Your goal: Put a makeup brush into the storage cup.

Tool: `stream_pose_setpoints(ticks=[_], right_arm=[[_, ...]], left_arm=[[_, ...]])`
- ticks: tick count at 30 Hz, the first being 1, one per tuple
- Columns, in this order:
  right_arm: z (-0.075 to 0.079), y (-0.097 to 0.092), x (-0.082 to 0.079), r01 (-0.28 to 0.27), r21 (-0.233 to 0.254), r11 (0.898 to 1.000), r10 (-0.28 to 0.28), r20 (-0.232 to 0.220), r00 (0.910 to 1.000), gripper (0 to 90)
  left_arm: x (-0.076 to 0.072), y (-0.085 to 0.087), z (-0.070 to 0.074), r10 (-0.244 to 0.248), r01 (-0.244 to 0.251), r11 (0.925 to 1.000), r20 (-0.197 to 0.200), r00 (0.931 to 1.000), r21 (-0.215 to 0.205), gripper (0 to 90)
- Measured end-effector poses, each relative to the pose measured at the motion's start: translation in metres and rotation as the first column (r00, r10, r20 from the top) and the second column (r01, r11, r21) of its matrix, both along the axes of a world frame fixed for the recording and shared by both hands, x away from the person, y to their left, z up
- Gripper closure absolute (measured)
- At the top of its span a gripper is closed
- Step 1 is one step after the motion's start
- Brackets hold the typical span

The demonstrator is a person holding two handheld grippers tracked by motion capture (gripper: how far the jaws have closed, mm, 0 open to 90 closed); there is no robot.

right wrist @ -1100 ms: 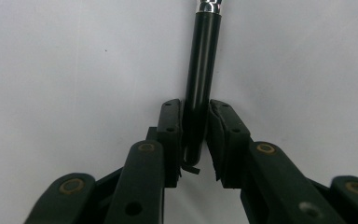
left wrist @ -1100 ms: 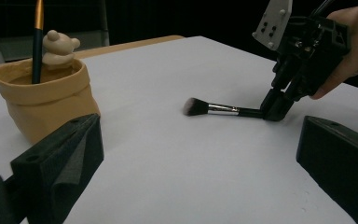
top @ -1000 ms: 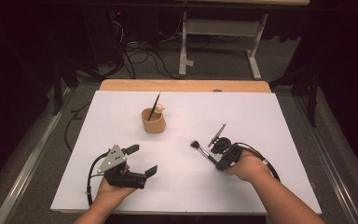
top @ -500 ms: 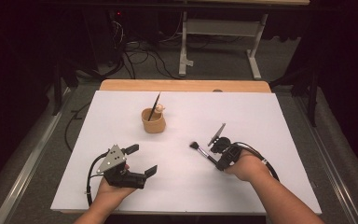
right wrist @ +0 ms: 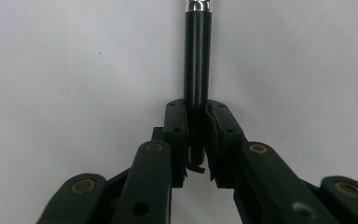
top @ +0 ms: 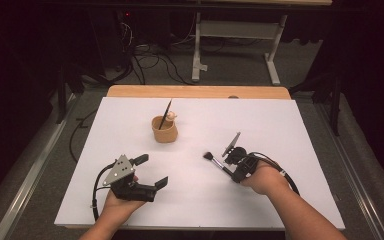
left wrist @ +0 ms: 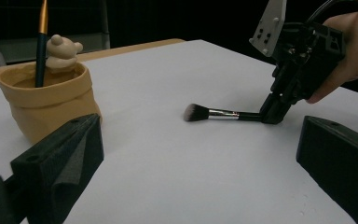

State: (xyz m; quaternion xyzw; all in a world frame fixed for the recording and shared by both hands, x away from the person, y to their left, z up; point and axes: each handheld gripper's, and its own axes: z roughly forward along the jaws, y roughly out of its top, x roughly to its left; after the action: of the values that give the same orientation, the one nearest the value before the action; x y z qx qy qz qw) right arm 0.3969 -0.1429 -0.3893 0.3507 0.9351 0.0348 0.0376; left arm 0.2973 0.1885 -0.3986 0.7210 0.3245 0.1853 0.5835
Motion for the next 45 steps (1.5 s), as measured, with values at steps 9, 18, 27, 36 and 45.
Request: stream_pose_setpoints(ticks=[9, 18, 27, 36, 45], right_arm=[[0.013, -0.004, -0.003, -0.007, -0.006, 1.000, 0.007, 0.023, 0.9997, 81.6], [0.021, -0.011, -0.004, 0.021, 0.016, 1.000, -0.022, 0.039, 0.9990, 81.6], [0.022, -0.021, -0.007, 0.037, 0.052, 0.998, -0.041, 0.084, 0.9956, 81.6], [0.013, -0.032, -0.016, 0.076, 0.135, 0.988, -0.098, 0.164, 0.9815, 81.6], [0.008, -0.043, -0.019, 0.099, 0.216, 0.971, -0.146, 0.214, 0.9658, 81.6]], left_arm=[[0.000, 0.000, 0.000, 0.003, -0.003, 1.0000, 0.000, 1.0000, 0.000, 1.2], [0.000, 0.000, 0.000, 0.004, -0.004, 1.0000, 0.000, 1.0000, 0.004, 1.2], [0.000, 0.001, 0.000, 0.005, -0.005, 1.0000, -0.001, 1.0000, 0.001, 1.2], [0.001, 0.000, -0.001, 0.002, -0.002, 1.0000, -0.006, 1.0000, -0.008, 1.2], [0.001, 0.000, -0.002, -0.002, 0.002, 1.0000, -0.009, 1.0000, -0.008, 1.2]])
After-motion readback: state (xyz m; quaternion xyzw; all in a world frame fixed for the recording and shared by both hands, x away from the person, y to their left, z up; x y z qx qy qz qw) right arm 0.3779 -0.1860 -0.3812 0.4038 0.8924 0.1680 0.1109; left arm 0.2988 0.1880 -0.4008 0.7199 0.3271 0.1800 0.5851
